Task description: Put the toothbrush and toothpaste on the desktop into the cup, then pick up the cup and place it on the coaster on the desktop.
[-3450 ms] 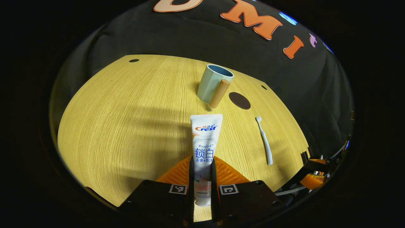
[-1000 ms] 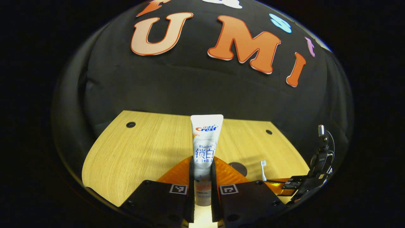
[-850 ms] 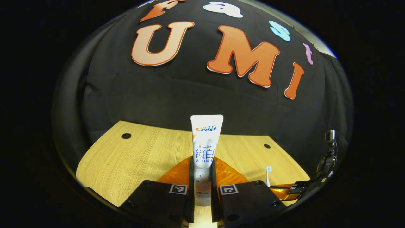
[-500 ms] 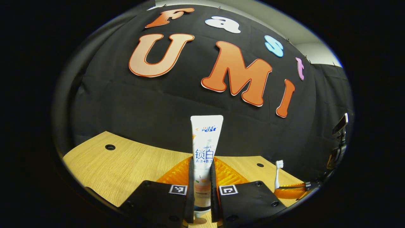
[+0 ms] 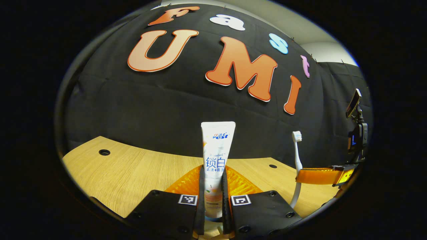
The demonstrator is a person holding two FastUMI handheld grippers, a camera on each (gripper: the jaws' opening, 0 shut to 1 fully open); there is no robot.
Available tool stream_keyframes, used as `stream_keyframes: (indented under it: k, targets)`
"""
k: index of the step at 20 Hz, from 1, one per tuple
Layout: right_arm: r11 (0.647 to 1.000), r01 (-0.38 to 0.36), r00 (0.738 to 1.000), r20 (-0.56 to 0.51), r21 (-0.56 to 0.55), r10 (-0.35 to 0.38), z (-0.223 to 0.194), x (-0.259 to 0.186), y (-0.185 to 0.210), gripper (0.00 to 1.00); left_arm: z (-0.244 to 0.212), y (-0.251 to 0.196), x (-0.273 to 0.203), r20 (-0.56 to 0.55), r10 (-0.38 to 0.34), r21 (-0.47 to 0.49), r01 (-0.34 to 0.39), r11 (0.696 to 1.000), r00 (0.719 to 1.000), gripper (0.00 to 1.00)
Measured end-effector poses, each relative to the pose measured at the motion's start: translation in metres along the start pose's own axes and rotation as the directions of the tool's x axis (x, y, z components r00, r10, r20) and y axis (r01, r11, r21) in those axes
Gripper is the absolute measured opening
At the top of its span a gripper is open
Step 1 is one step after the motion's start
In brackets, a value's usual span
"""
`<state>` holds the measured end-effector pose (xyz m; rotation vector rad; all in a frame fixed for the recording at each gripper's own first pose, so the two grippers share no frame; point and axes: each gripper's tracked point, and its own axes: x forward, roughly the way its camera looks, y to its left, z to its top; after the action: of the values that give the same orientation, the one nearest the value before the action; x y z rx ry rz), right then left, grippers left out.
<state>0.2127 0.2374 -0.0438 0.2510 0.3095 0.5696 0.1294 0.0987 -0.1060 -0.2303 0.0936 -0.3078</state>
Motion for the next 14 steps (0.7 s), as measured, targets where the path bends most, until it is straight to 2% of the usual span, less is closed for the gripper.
stream_keyframes:
  k: [3,7,9,10,11,12,13,14]
  targets:
    - [1.000,-0.025,0.997,0.066,-0.004,0.025,0.017,0.010,0.006,0.04,-0.006,0.009,0.005,0.000,0.022,0.047,-0.022,0.999,1.000,0.22]
    - [0.998,-0.050,0.990,0.134,-0.024,0.053,0.033,0.020,0.018,0.04,-0.009,0.010,0.004,0.009,0.020,0.052,-0.021,0.998,1.000,0.24]
    - [0.998,-0.058,0.987,0.147,-0.009,0.058,0.035,0.026,0.022,0.03,-0.014,0.008,0.003,-0.013,0.014,0.046,-0.014,0.999,1.000,0.26]
    - [0.998,-0.064,0.987,0.146,0.003,0.063,0.033,0.030,0.026,0.08,-0.017,0.007,0.001,-0.026,0.005,0.046,-0.003,0.999,1.000,0.27]
    - [0.998,-0.064,0.988,0.144,0.007,0.063,0.031,0.034,0.028,0.08,-0.018,0.005,-0.001,-0.030,0.001,0.052,0.001,0.999,1.000,0.28]
    - [0.998,-0.062,0.988,0.144,0.003,0.061,0.029,0.037,0.029,0.03,-0.019,0.008,-0.002,-0.038,0.009,0.066,-0.006,0.998,0.999,0.31]
    - [0.998,-0.063,0.987,0.147,-0.004,0.063,0.027,0.041,0.031,0.04,-0.018,0.010,-0.001,-0.038,0.011,0.075,-0.008,0.997,0.999,0.31]
    - [0.998,-0.061,0.987,0.150,-0.007,0.062,0.024,0.047,0.031,0.03,-0.019,0.009,-0.001,-0.035,0.008,0.079,-0.005,0.997,0.999,0.27]
